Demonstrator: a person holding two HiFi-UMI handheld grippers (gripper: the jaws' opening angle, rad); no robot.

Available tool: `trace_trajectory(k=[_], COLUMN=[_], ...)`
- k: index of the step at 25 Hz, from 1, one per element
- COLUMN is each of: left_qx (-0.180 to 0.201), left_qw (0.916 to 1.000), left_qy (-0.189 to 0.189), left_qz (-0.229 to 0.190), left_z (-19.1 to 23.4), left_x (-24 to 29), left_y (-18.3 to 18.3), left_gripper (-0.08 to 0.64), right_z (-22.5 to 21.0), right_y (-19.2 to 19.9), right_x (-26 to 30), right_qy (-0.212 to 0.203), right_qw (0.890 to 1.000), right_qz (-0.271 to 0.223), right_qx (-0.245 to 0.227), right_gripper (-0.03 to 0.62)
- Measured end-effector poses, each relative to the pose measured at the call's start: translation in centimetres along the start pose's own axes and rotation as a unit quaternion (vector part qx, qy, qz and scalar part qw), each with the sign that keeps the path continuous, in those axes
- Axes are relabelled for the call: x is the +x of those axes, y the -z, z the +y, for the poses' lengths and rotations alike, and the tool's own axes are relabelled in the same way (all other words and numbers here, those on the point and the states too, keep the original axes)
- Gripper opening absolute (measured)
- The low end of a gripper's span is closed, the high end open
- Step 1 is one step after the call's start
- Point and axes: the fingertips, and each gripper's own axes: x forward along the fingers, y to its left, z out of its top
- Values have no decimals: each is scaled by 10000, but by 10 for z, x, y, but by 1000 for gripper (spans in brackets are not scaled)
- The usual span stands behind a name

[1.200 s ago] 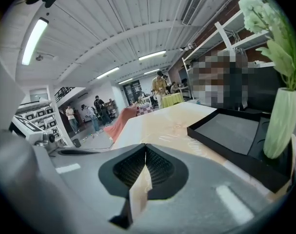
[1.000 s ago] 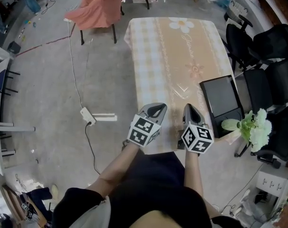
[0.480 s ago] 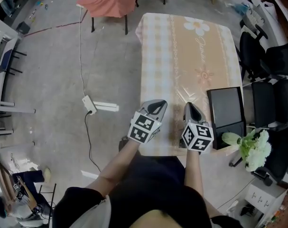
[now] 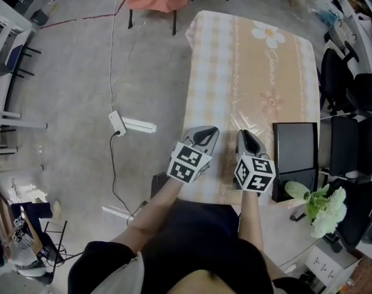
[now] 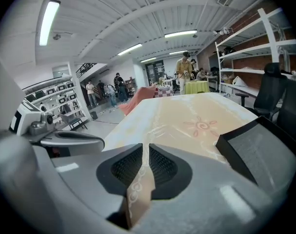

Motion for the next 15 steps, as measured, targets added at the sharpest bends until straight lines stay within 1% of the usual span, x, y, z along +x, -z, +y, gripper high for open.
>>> trace_trajectory(k=[5,9,15], left_qx=[-172,-238,-332], left_qw=[9997,9993,9986], left_qy=[-154,-285,-405], left_qz=[16,-21,51], left_z=[7,14,21], left_x=[3,4,4], left_y=[4,4,10], left_gripper=[11,11,11], right_z=[8,9,10], right_y=[6,10,17], right_x=[13,23,34], right_qy=[-313,-354,-408], right_qw=[9987,9956,9899], right_qz=[328,588,904], right_qx=[-212,-645,-1010], right_gripper=[66,74,74])
